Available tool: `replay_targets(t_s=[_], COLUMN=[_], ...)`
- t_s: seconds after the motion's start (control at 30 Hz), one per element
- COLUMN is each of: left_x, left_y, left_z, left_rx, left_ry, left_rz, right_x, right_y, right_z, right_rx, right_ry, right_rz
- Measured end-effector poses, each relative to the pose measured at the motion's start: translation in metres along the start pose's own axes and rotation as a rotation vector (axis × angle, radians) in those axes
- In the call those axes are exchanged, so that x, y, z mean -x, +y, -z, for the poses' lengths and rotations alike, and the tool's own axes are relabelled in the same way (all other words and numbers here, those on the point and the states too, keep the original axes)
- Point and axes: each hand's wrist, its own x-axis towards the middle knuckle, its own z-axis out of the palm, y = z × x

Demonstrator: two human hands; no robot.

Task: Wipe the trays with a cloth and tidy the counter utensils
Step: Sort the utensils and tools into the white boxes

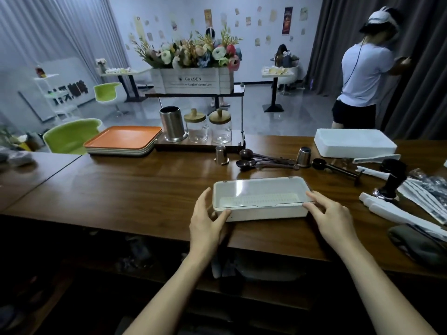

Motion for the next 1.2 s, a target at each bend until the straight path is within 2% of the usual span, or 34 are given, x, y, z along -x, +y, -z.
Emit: replay_targets(t_s=[0.13,0.4,0.6,0.7,0.9,1.0,1.2], left_x=[-0.002,-0.024,-0.040,-0.045,-0.049,-0.051,-0.045], left_y=[0.003,0.003,0.012,0.016,0.016,0.012,0.006], left_z=[0.003,0.012,0.010,0.008,0.000,-0.004,-0.013], left_rx=[0.046,-0.226,-0.342,-0.343,-0.303,-0.245,-0.161], left_ry=[0.026,-0.110,-0.074,-0.085,-0.105,-0.115,-0.268], left_rz=[0.080,-0.083,-0.170,-0.190,-0.205,-0.196,-0.072], right_x=[-0.012,-0.032,-0.040,-0.035,-0.018,-0.012,-0.010], right_y=[-0.004,-0.008,-0.011,-0.010,-0.002,0.000,0.000], right_z=[0.006,0.010,0.008,0.005,-0.006,-0.012,-0.016], right_rx=[-0.002,-0.018,-0.201,-0.216,0.014,0.034,-0.010], right_ry=[0.019,0.006,-0.018,-0.048,-0.127,-0.072,-0.007], right_rz=[0.051,0.057,-0.003,-0.039,-0.046,-0.087,-0.197])
